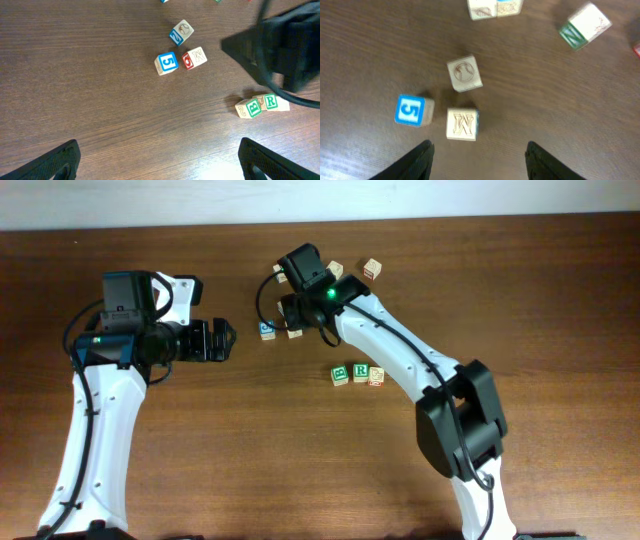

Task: Rotate 4 blocks
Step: 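Place the green B block beside the R block with the right gripper, then grasp the M block from the cluster with the right gripper, then place the M block at the end of the row with the right gripper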

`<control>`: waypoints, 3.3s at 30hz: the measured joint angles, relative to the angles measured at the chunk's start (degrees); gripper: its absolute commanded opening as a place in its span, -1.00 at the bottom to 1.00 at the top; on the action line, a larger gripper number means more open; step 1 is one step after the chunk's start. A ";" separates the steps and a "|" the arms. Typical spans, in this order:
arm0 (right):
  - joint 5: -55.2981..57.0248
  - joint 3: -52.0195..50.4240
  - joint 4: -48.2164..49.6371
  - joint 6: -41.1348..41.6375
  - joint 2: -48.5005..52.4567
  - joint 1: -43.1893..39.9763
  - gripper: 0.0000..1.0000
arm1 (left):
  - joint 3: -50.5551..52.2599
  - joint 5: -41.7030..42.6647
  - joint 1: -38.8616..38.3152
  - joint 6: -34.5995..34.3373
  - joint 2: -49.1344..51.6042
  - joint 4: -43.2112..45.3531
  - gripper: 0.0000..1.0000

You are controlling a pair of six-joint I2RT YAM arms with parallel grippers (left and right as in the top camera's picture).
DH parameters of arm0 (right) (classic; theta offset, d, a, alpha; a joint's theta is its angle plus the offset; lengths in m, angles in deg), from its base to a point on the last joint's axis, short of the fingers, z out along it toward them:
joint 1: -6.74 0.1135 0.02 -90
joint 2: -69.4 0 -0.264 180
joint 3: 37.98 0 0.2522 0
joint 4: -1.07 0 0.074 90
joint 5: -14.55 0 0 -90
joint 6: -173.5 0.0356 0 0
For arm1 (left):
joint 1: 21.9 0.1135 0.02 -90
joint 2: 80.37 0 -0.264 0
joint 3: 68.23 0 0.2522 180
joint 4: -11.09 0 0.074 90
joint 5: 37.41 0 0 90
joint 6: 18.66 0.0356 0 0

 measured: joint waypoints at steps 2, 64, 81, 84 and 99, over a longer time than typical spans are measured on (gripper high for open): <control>-0.28 0.00 3.13 -1.42 3.21 0.00 0.18 | -0.04 0.00 0.00 0.02 0.00 0.04 0.98; -8.90 -13.18 -14.67 5.03 -3.21 2.60 -0.58 | -0.04 0.00 0.00 0.00 0.00 0.02 0.98; -6.62 -12.41 -13.57 4.35 -3.21 2.60 -0.23 | -0.04 0.00 0.00 0.00 0.00 0.02 0.98; -10.69 -9.42 -13.49 2.82 -3.23 3.30 -0.32 | -0.04 0.00 0.00 0.02 0.00 0.02 0.98; -5.90 -11.98 -15.58 7.82 -0.37 5.84 -0.59 | -0.04 0.00 0.00 0.02 0.00 0.02 0.98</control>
